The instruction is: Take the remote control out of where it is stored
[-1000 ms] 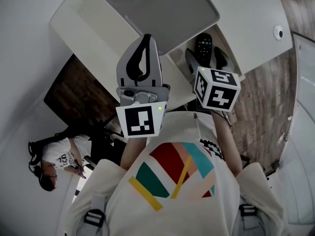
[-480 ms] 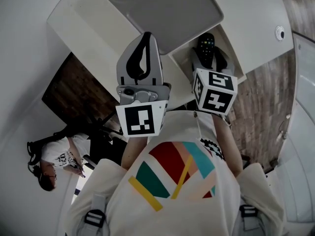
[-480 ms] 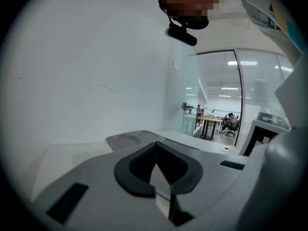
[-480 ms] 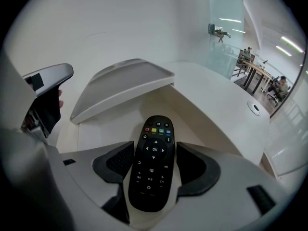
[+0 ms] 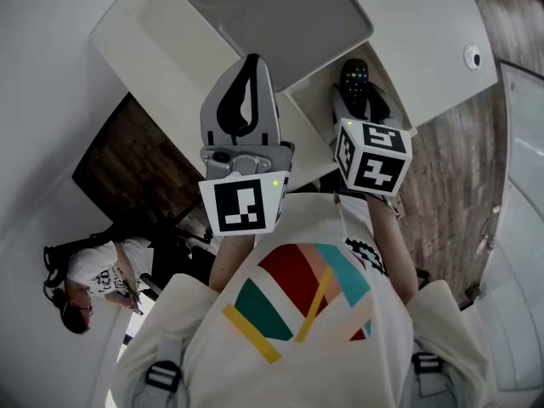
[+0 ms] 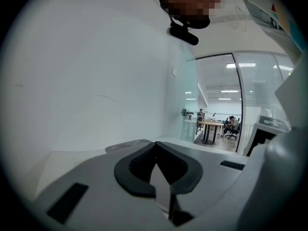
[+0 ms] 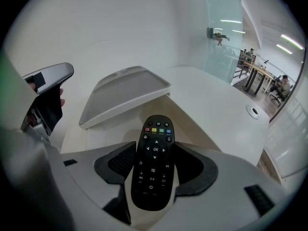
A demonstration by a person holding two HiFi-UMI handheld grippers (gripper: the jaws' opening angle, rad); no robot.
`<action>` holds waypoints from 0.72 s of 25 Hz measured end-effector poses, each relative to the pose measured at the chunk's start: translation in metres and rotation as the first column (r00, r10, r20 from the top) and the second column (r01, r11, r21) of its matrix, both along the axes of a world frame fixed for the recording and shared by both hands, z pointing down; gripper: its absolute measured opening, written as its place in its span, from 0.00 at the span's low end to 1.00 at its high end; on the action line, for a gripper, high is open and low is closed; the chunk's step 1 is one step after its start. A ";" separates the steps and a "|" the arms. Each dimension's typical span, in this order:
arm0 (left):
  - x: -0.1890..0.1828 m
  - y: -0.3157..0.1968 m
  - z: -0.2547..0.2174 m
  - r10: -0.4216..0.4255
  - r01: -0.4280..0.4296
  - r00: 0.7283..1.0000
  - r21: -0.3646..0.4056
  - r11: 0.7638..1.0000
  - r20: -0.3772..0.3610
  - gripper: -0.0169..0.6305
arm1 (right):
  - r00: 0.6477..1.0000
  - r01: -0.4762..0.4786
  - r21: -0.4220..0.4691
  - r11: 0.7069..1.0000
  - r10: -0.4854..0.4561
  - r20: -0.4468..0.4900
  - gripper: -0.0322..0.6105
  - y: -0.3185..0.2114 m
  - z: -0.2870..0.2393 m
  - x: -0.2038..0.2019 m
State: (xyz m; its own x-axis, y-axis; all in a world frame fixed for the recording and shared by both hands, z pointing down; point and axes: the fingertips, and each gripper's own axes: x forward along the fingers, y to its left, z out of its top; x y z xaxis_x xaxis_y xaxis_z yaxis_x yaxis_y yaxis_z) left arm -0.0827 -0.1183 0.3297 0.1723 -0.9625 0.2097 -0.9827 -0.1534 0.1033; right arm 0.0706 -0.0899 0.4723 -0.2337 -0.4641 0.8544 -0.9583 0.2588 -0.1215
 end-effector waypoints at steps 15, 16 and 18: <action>0.017 0.003 -0.110 -0.006 -0.001 0.999 0.186 0.983 0.036 0.04 | 0.989 0.017 0.469 0.883 -0.082 0.120 0.45 -0.055 -0.167 -0.006; 0.015 0.002 -0.120 -0.017 0.009 0.999 0.201 0.980 0.040 0.04 | 0.987 0.013 0.504 0.864 -0.092 0.131 0.45 -0.058 -0.183 -0.007; 0.012 0.000 -0.140 -0.053 0.038 0.997 0.226 0.973 0.059 0.04 | 0.982 0.001 0.572 0.820 -0.109 0.154 0.45 -0.061 -0.217 -0.007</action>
State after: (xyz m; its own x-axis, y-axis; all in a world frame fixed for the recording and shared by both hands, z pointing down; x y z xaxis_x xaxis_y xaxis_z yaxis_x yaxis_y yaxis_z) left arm -0.0706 -0.1183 0.1902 0.1204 -0.9927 -0.0031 -0.9927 -0.1204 0.0077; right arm 0.0635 -0.1510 0.2553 -0.3915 -0.8351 0.3865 -0.9177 0.3851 -0.0975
